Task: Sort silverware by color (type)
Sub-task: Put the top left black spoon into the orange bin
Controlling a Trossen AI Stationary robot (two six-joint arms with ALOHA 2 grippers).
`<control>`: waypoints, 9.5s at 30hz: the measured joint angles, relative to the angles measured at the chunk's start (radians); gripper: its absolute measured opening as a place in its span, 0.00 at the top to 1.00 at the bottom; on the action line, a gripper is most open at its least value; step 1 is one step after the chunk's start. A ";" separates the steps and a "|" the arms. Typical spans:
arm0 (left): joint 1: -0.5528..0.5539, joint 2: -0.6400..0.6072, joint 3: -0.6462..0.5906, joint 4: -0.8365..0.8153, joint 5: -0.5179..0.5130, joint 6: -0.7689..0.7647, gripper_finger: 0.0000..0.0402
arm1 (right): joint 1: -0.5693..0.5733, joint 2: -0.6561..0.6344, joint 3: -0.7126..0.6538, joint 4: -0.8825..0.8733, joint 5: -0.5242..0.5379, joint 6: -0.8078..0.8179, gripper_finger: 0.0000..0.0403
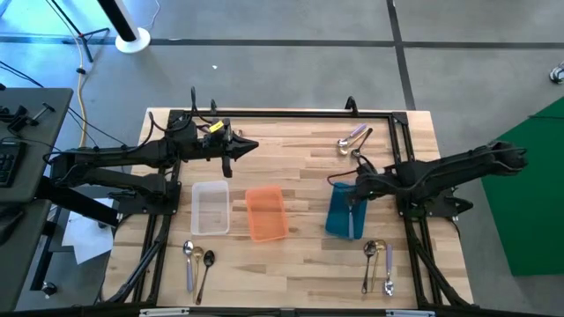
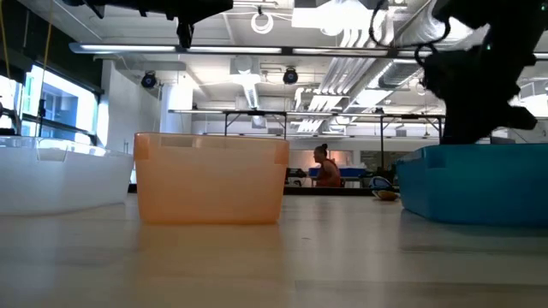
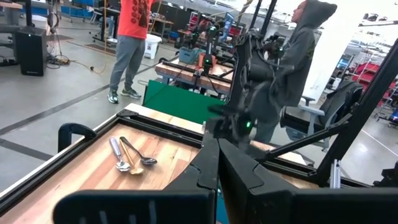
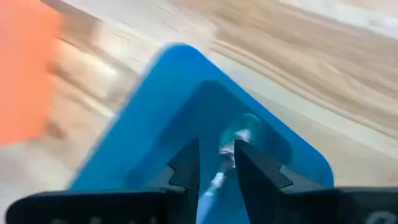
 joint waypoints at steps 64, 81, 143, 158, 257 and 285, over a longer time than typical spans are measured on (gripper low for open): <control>0.017 0.000 0.000 0.034 0.054 -0.034 1.00 | -0.159 0.005 0.235 0.775 -0.081 -1.021 1.00; 0.018 0.000 0.000 0.034 0.054 -0.033 1.00 | -0.159 0.005 0.235 0.766 -0.072 -1.046 1.00; 0.728 0.595 0.222 -0.943 -0.127 -0.691 0.40 | -0.157 0.005 0.234 0.659 -0.071 -0.903 1.00; 0.739 0.626 0.209 -0.876 -0.142 -0.837 0.40 | -0.154 0.005 0.234 0.626 -0.070 -0.906 1.00; 0.567 0.696 0.209 -0.930 -0.127 -0.697 0.69 | -0.154 0.066 0.216 0.641 -0.076 -0.860 1.00; 0.574 0.774 0.211 -0.942 -0.128 -0.647 0.93 | -0.154 0.066 0.216 0.652 -0.078 -0.854 1.00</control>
